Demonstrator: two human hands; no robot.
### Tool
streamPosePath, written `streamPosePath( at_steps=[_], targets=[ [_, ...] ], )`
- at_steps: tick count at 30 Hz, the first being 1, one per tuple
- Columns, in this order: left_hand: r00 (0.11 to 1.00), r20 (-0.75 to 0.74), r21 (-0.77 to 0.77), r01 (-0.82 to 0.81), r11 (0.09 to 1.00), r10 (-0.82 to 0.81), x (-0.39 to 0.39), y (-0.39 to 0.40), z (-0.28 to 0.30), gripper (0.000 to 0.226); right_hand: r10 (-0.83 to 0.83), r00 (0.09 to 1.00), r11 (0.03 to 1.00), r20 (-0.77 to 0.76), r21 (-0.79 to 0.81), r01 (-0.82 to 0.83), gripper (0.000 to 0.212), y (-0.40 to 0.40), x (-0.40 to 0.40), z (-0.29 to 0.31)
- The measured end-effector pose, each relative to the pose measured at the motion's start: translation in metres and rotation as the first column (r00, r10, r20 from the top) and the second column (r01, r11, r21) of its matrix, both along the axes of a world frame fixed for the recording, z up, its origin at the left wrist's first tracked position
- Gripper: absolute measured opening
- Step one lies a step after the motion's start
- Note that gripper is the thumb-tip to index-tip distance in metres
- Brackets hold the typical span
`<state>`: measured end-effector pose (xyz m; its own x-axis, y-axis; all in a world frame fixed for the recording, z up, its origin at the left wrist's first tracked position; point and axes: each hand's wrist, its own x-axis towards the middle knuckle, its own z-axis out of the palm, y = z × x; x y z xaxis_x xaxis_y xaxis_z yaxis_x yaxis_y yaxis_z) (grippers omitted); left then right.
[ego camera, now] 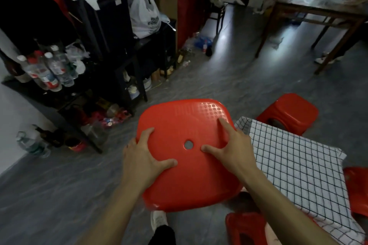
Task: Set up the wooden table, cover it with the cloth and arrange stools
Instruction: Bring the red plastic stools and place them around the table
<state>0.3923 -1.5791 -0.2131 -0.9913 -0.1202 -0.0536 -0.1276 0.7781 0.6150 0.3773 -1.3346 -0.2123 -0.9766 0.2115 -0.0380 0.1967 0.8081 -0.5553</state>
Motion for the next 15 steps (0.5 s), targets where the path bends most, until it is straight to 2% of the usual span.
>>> streamPosePath(
  at_steps=[8, 11, 15],
  targets=[
    [0.977, 0.017, 0.017, 0.212, 0.977, -0.212, -0.165, -0.007, -0.001, 0.118, -0.197, 0.980, 0.976, -0.014, 0.091, 0.197, 0.118, -0.007, -0.108, 0.011],
    [0.955, 0.012, -0.038, 0.295, 0.955, -0.295, -0.206, 0.007, 0.006, 0.118, -0.270, 0.962, 0.959, -0.029, 0.086, 0.272, 0.116, 0.000, -0.129, 0.011],
    [0.935, 0.023, -0.029, 0.356, 0.934, -0.355, -0.260, 0.025, -0.001, 0.120, -0.348, 0.937, 0.934, -0.012, 0.077, 0.348, 0.116, 0.013, -0.164, 0.003]
  ],
)
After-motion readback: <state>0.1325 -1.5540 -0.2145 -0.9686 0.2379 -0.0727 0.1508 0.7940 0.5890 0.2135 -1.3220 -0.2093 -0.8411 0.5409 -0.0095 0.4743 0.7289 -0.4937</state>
